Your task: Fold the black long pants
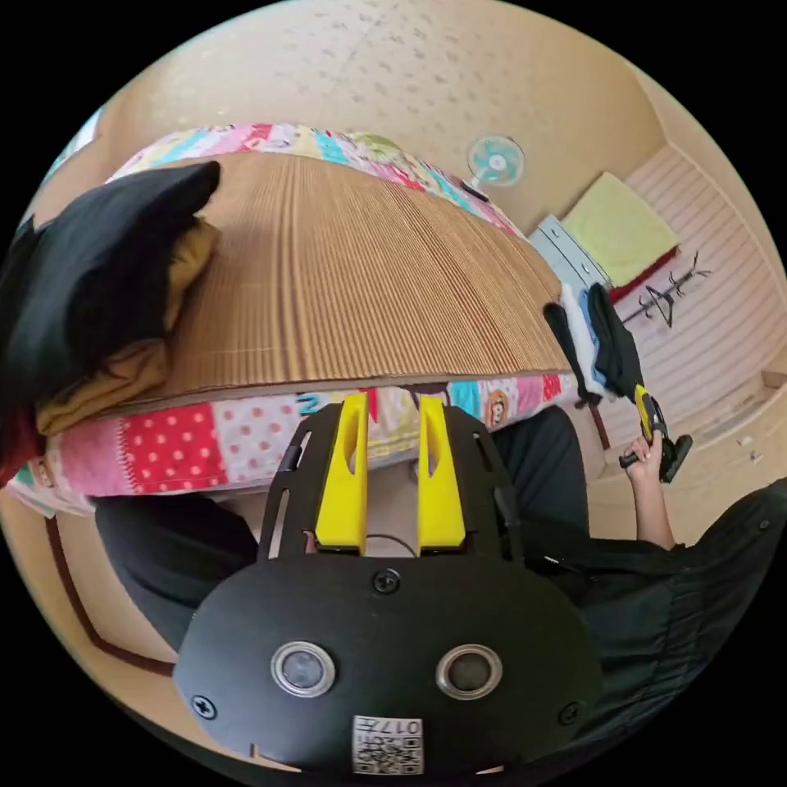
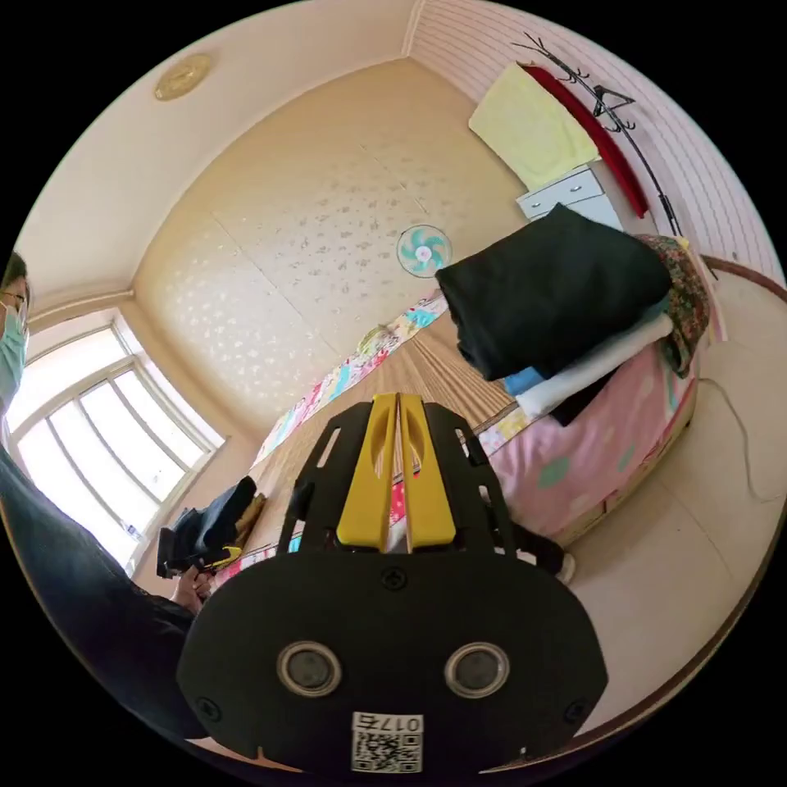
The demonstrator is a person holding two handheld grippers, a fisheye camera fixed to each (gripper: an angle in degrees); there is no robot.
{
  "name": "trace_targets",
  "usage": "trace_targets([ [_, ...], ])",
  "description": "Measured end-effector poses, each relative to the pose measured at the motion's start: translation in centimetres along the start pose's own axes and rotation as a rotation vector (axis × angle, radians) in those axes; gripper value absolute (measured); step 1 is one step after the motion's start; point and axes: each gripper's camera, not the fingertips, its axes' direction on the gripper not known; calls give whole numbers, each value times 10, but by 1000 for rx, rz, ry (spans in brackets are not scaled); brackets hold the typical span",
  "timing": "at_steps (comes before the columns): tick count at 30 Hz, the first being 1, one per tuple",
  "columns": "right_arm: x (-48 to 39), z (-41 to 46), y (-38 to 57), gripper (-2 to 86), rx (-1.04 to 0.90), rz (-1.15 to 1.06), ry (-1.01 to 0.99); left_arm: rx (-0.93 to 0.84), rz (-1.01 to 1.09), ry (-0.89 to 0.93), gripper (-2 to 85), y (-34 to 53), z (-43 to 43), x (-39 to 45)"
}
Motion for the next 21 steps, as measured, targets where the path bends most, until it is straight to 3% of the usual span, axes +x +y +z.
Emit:
trace_targets([
  [3, -30, 86, 18, 6, -222, 22, -318, 177, -52, -165, 101, -7, -68, -33],
  [6, -82, 141, 32, 4, -348, -15, -521, 189, -106, -245, 138, -40, -86, -70],
  [8, -108, 159, 42, 3, -384, -18, -593, 144, -153, -282, 151, -60, -75, -92],
  [10, -125, 171, 55, 2, -423, 27, -695, -56, -213, -233, 158, -83, -27, -119],
  [14, -116, 156, 69, 2, -434, 100, -743, -101, -231, -317, 121, -100, -12, -101],
  [15, -108, 143, 70, 2, -425, 101, -722, -94, -242, -273, 101, -109, -19, -99],
  [19, -76, 86, 70, 1, -385, 92, -605, 229, -266, 224, 60, -127, -76, -85],
  [21, -66, 63, 69, 1, -375, 79, -550, 250, -178, 281, 59, -148, -85, -46],
])
